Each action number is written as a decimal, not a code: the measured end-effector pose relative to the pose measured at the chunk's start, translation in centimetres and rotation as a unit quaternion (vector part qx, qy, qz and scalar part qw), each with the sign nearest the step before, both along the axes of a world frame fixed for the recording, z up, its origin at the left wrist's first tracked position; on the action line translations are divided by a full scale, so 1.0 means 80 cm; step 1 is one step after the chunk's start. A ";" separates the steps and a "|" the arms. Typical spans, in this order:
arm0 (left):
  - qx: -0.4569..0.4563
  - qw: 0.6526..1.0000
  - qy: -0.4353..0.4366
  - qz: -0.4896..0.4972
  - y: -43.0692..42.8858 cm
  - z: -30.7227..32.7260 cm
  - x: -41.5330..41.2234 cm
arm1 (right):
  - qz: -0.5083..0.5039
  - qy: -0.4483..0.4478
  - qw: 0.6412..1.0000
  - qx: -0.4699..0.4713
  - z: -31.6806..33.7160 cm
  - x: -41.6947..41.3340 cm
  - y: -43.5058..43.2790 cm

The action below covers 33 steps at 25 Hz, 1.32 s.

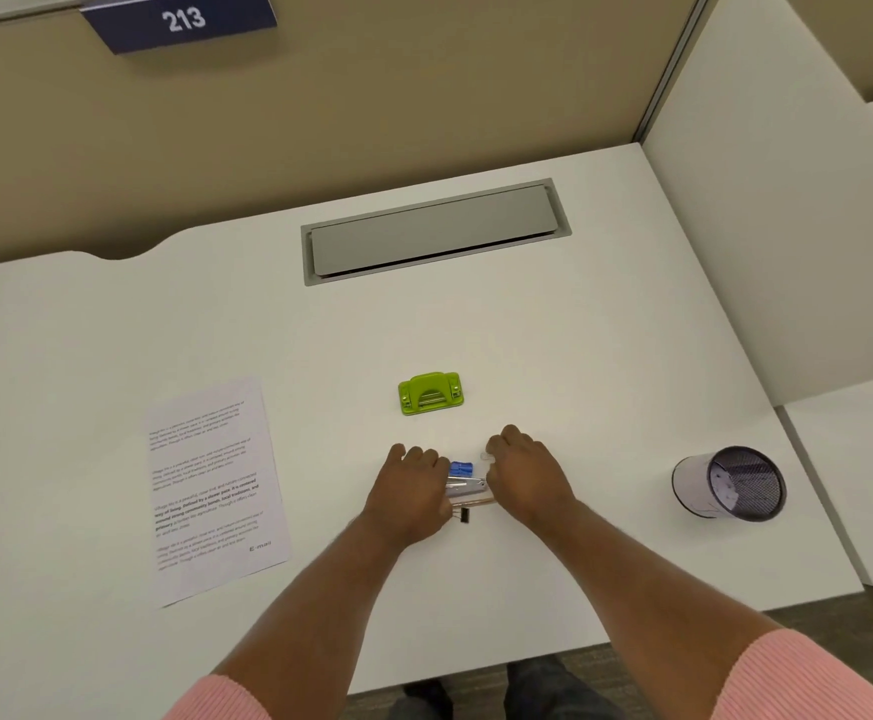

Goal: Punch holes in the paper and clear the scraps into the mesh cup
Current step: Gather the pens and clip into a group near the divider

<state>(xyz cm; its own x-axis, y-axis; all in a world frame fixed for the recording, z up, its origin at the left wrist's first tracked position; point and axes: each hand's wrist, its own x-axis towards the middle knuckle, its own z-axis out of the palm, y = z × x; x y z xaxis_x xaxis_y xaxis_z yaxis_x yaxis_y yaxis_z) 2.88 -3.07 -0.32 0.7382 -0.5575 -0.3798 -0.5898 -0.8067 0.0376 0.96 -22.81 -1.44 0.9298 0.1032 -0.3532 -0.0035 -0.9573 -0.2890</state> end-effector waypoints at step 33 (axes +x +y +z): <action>-0.265 0.886 0.205 0.321 -0.376 -0.001 0.172 | -0.400 0.002 0.909 0.121 -0.003 0.155 -0.269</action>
